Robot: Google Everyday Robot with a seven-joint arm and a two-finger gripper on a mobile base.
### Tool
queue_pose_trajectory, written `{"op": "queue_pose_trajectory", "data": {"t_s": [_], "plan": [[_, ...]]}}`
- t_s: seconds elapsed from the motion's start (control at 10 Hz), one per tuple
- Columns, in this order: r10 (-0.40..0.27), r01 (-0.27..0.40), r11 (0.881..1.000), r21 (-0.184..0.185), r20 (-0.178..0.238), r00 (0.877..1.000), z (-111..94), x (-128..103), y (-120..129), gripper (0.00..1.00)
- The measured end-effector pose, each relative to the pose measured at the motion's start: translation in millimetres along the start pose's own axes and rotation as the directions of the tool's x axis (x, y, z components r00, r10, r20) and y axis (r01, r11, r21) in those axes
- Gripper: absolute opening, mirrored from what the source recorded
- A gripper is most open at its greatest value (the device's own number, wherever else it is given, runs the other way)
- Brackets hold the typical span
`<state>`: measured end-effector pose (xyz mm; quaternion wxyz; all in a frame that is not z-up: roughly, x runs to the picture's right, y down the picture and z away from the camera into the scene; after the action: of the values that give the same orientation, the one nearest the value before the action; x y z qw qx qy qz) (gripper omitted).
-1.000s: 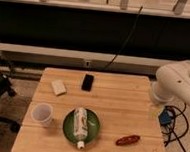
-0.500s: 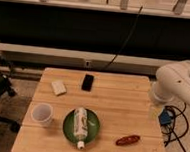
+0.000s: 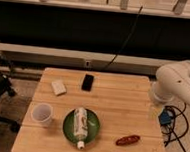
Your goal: Drag the pepper across the table
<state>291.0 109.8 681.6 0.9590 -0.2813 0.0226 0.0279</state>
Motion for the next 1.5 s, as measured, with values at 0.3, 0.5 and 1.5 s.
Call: {"op": "queue_pose_trajectory", "data": {"t_s": [0.3, 0.5, 1.5], "plan": [[-0.043, 0.043, 0.999, -0.005, -0.01, 0.999, 8.9, -8.0, 10.7, 0.8], [-0.095, 0.095, 0.995, -0.01, -0.019, 0.995, 24.4, -18.2, 25.7, 0.8], [-0.323, 0.323, 0.945, -0.049, -0.011, 0.946, 70.1, -45.1, 70.4, 0.8]]}}
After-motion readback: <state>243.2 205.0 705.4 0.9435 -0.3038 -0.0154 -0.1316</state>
